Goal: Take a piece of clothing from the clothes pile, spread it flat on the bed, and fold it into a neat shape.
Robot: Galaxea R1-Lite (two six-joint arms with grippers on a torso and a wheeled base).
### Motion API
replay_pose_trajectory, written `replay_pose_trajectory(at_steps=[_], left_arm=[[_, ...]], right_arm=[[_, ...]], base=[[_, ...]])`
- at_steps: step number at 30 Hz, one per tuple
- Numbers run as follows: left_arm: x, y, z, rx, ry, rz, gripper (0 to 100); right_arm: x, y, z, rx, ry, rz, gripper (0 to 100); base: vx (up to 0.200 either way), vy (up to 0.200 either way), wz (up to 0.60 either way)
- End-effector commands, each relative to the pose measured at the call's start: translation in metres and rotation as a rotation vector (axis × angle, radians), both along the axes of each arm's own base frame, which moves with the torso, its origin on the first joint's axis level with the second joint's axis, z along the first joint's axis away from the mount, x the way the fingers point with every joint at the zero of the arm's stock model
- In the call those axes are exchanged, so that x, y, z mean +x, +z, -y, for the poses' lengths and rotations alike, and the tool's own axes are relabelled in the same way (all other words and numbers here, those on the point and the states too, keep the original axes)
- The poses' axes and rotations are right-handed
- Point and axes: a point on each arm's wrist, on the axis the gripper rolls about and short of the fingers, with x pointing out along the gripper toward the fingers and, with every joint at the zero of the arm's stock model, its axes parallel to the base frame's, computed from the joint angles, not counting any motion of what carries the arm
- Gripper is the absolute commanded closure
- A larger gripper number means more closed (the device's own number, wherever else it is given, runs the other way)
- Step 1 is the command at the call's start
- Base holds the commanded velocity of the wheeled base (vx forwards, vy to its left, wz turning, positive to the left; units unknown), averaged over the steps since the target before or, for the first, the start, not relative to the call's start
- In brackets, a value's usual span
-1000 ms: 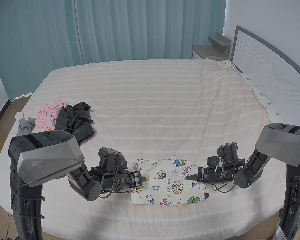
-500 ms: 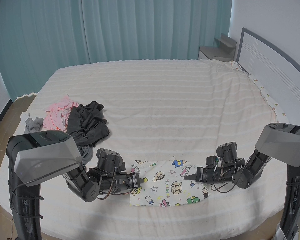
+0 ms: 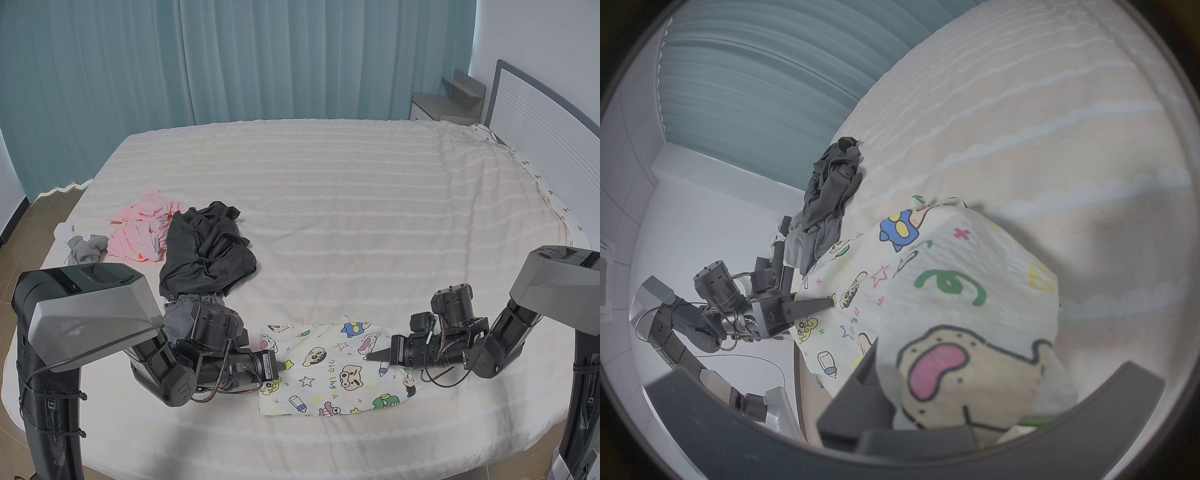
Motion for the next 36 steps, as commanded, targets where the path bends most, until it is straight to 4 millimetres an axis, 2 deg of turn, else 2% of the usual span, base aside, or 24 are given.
replay_pose_trajectory(at_steps=[1,22,23,24,25,36], left_arm=[[-0.002,-0.005,0.001,0.008,-0.003,-0.013,100],[-0.003,-0.018,-0.001,0.041,0.018,-0.039,100],[-0.003,-0.018,-0.001,0.041,0.018,-0.039,0],[-0.003,-0.018,-0.001,0.040,0.017,-0.040,0],[-0.003,-0.018,-0.001,0.040,0.017,-0.040,0],[-0.003,-0.015,-0.002,0.030,0.026,-0.011,0]], right_arm=[[0.000,-0.001,0.000,-0.002,0.000,-0.002,100],[0.000,-0.004,0.001,-0.006,-0.003,-0.010,100],[0.000,-0.005,0.001,-0.007,-0.003,-0.014,100],[0.000,-0.005,0.001,-0.008,-0.004,-0.016,100],[0.000,-0.005,0.001,-0.008,-0.004,-0.016,0],[-0.002,-0.006,0.007,-0.016,-0.022,-0.025,0]], base=[[0.000,0.000,0.00],[0.000,0.000,0.00],[0.000,0.000,0.00],[0.000,0.000,0.00],[0.000,0.000,0.00],[0.000,0.000,0.00]])
